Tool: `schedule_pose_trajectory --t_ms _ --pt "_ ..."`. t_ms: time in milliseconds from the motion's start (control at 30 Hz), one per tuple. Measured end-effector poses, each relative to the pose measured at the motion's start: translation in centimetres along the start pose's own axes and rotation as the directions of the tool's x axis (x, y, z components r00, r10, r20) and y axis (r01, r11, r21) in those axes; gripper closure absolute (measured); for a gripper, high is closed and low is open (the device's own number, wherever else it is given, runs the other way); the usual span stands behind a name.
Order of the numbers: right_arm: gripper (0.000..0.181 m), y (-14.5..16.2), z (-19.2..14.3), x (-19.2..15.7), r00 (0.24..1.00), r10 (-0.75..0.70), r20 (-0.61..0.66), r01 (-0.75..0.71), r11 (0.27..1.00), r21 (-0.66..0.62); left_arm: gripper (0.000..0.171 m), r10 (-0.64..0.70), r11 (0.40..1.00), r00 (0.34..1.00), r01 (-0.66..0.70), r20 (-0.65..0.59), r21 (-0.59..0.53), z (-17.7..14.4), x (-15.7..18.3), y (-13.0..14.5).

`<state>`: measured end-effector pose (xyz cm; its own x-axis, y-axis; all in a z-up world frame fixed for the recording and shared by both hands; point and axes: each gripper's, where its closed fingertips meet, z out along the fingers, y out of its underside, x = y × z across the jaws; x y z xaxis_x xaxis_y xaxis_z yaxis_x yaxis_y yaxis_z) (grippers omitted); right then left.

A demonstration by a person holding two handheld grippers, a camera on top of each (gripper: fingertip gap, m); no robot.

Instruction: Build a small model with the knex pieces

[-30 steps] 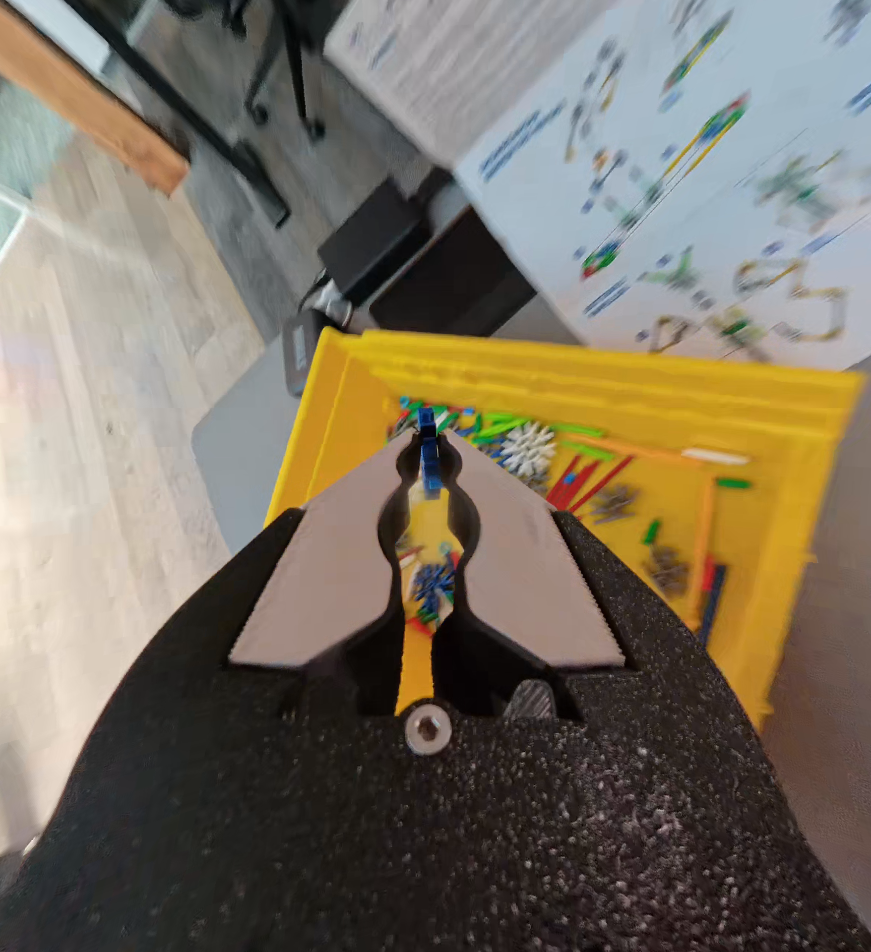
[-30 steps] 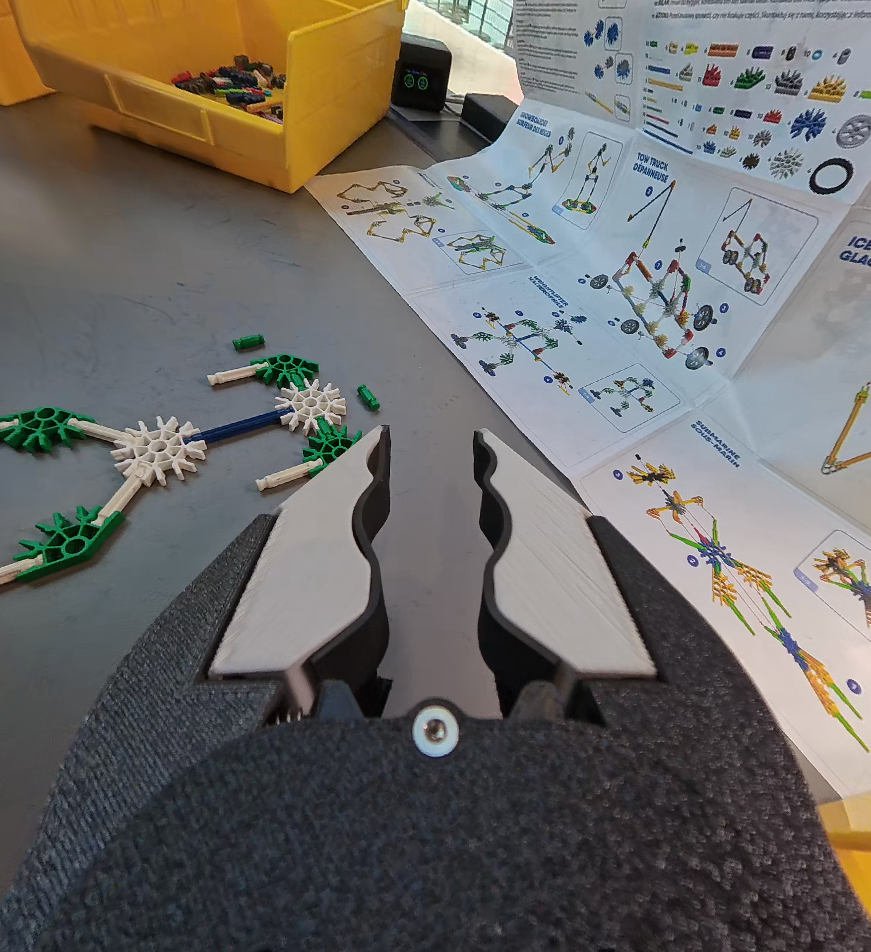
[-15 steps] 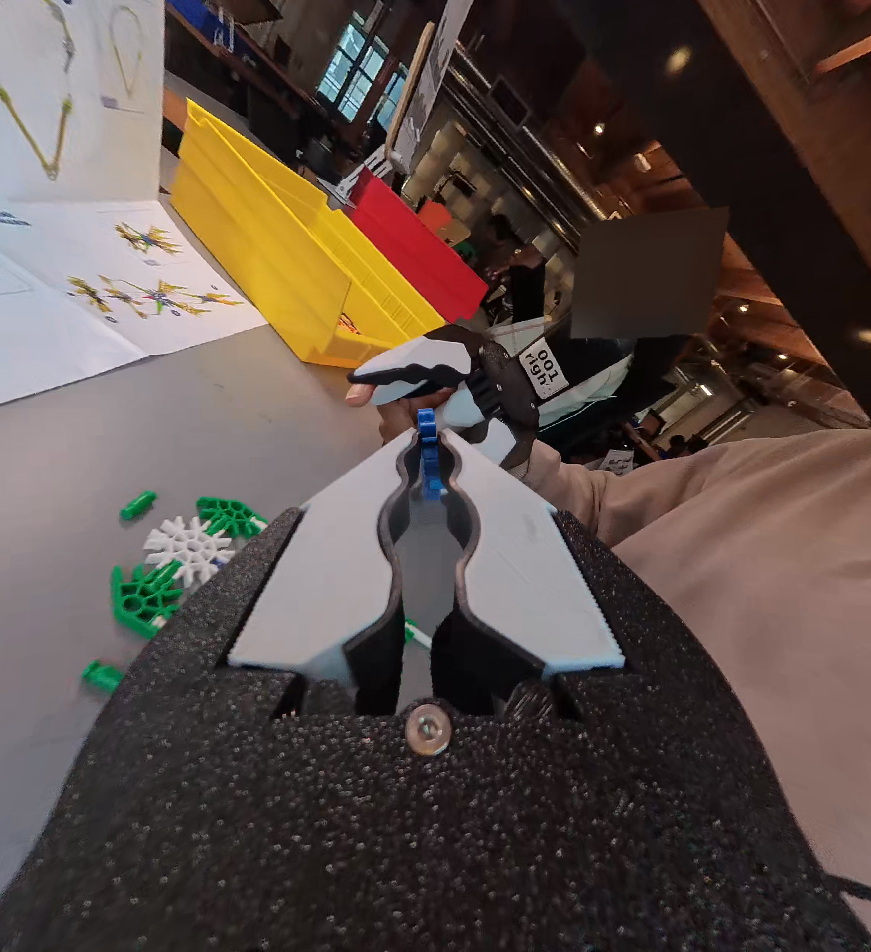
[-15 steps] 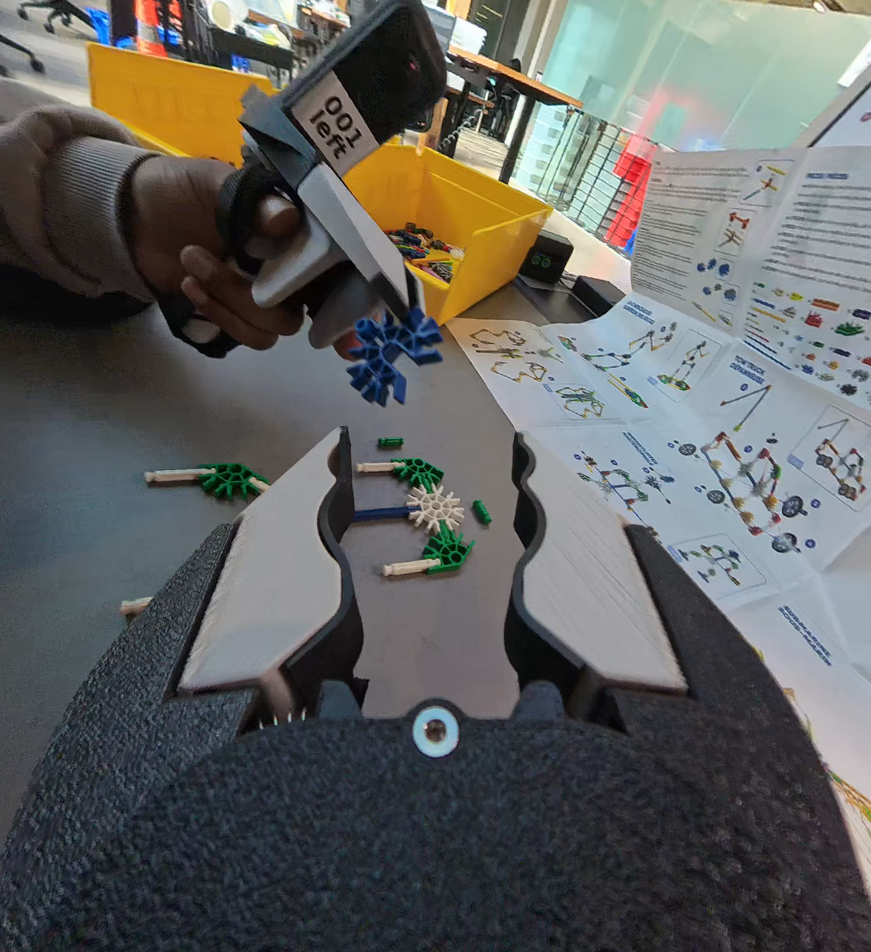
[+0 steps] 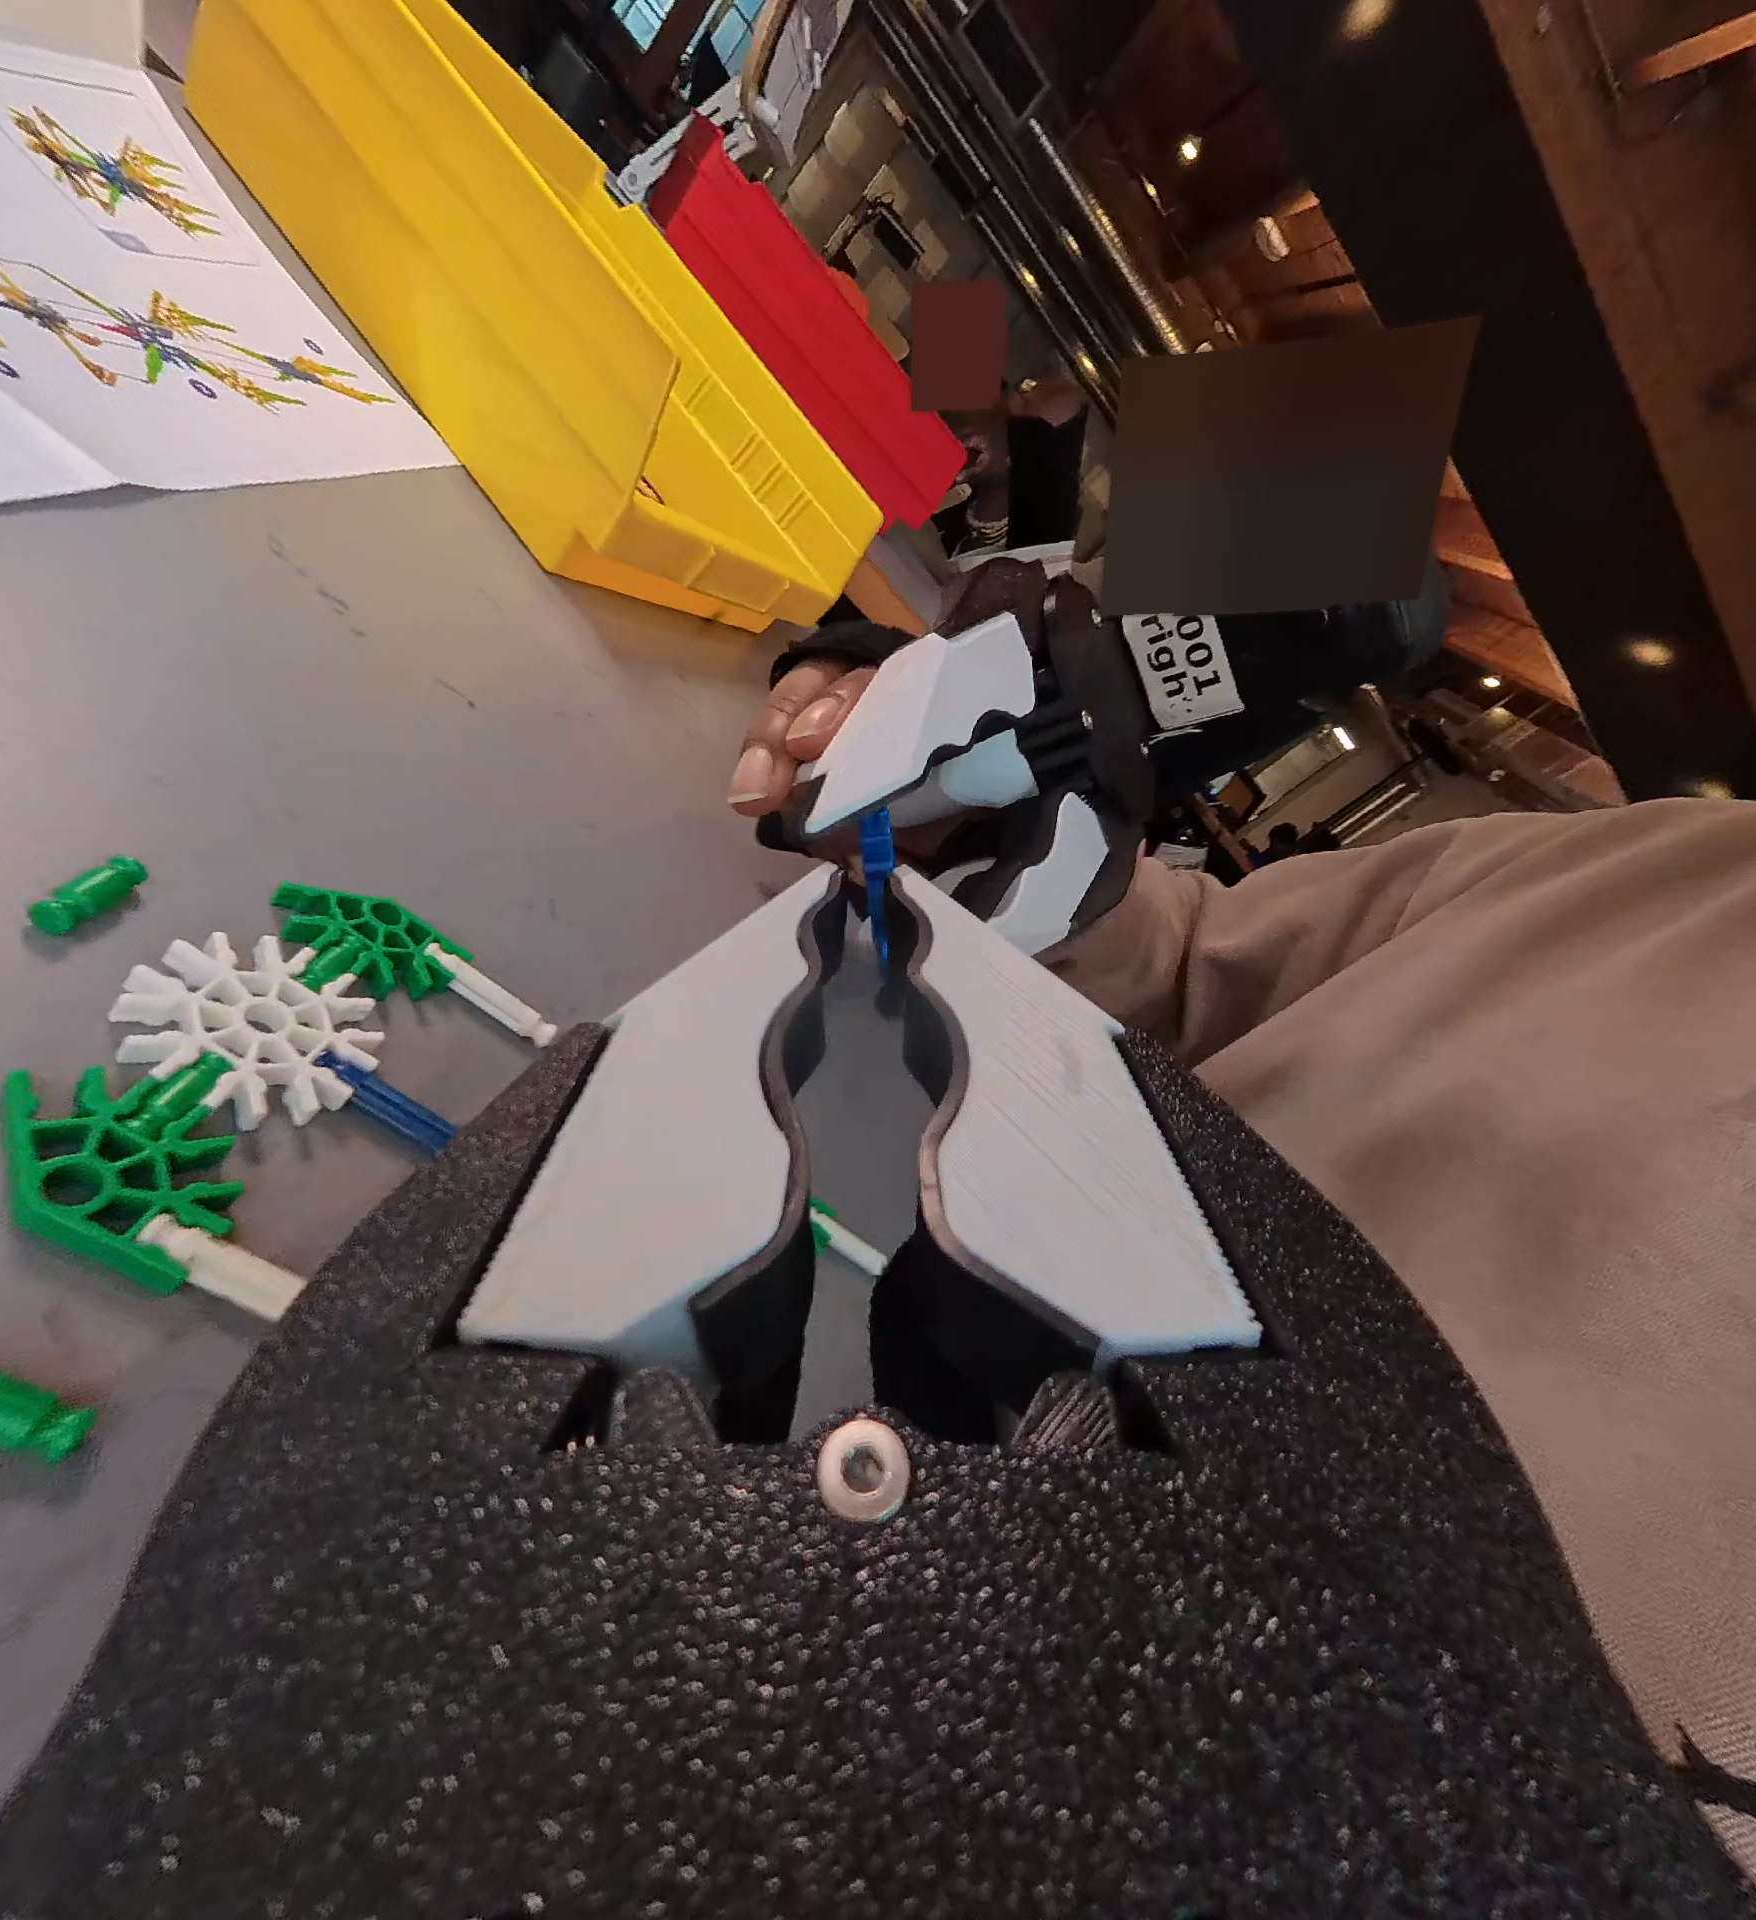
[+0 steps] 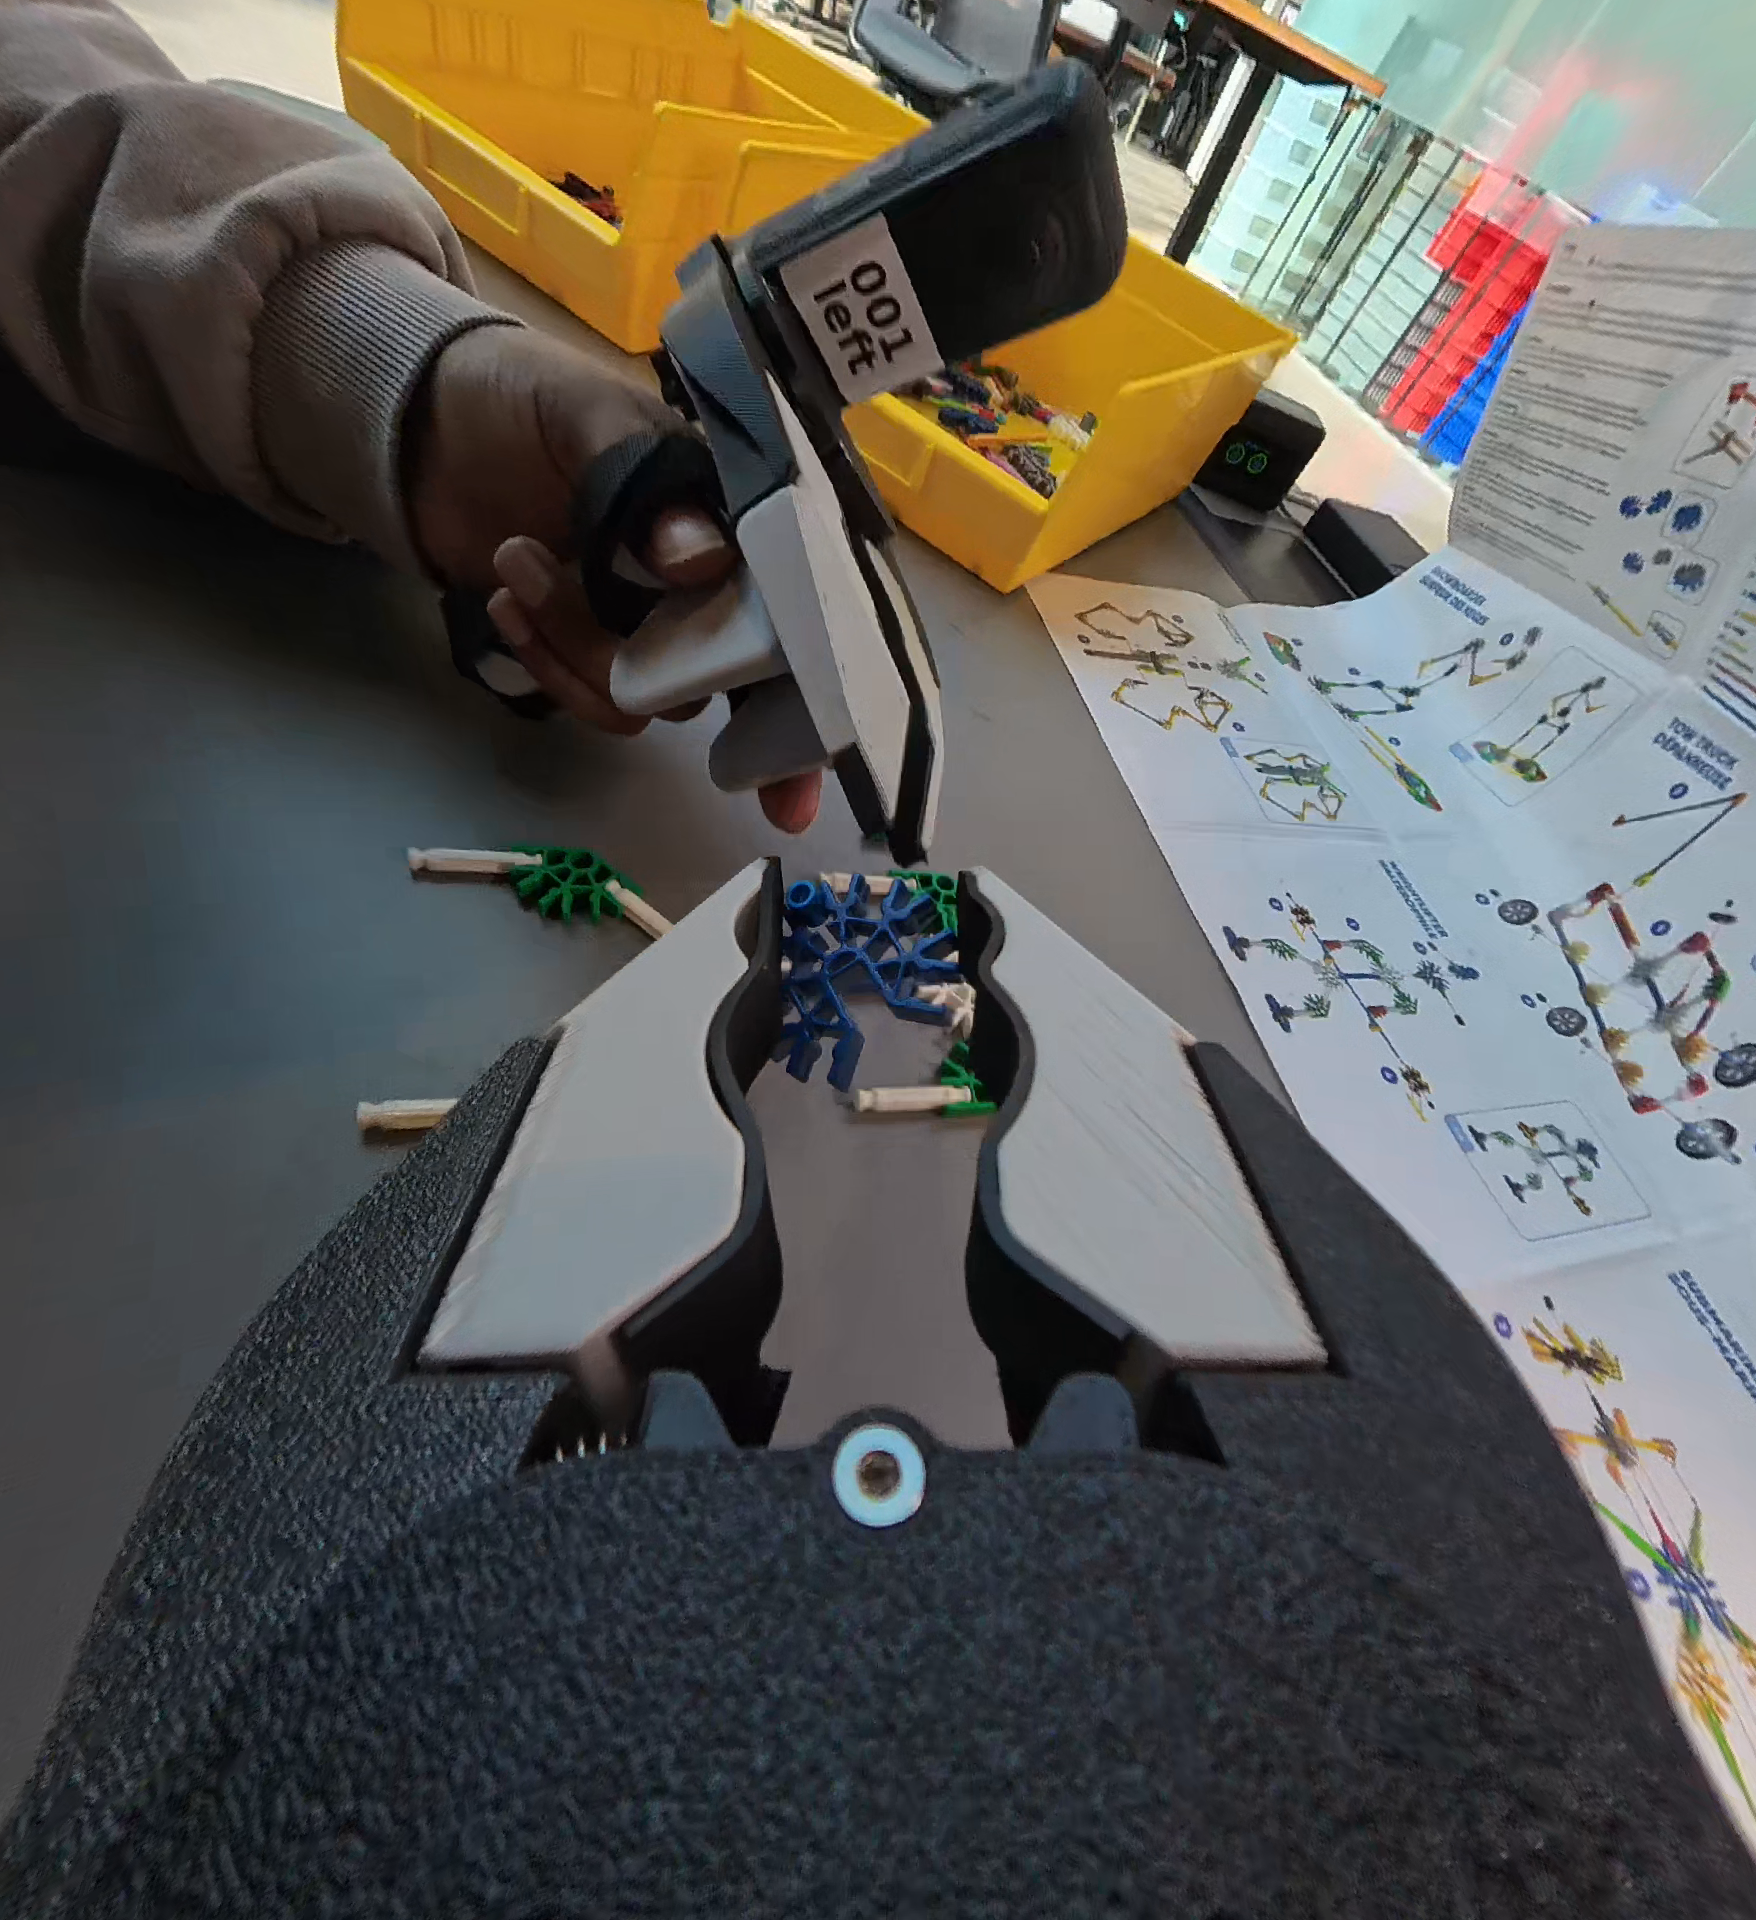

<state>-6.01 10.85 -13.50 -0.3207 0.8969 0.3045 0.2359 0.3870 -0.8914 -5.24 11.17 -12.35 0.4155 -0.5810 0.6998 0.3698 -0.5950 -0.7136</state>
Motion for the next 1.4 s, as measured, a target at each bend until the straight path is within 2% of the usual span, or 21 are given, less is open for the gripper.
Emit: schedule_pose_trajectory --t_ms 167,300,467,767,1033,1233,1400 --pt "0.149 5.6 -1.8 4.8 0.984 0.094 -0.152 -0.127 0.965 -0.227 0.156 0.139 0.990 0.978 -0.144 0.156 0.016 -3.0 -2.2 -1.3" --pt "0.149 8.7 -2.2 5.8 0.971 0.135 -0.197 -0.196 0.921 -0.336 0.156 0.217 0.974 0.933 -0.225 0.288 -0.007 -4.6 -4.0 -1.8" --pt "0.149 9.3 -1.6 5.6 0.967 0.170 -0.191 -0.230 0.906 -0.355 0.156 0.281 0.957 0.884 -0.289 0.375 -0.035 -5.1 -5.1 -2.1" --pt "0.146 10.6 -1.0 4.8 0.983 0.094 -0.158 -0.154 0.891 -0.426 0.156 0.273 0.959 0.886 -0.280 0.374 -0.038 -5.0 -5.2 -1.9" --pt "0.140 10.6 -1.2 4.9 0.981 0.107 -0.160 -0.166 0.894 -0.416 0.156 0.257 0.964 0.890 -0.265 0.376 -0.032 -5.1 -5.3 -1.9" --pt "0.136 9.3 -2.0 6.1 0.965 0.174 -0.198 -0.231 0.919 -0.318 0.156 0.276 0.959 0.889 -0.280 0.364 -0.043 -4.9 -5.0 -1.7" --pt "0.121 8.2 -2.3 7.2 0.948 0.203 -0.245 -0.263 0.934 -0.241 0.156 0.304 0.951 0.881 -0.306 0.362 -0.053 -4.7 -4.7 -1.6"
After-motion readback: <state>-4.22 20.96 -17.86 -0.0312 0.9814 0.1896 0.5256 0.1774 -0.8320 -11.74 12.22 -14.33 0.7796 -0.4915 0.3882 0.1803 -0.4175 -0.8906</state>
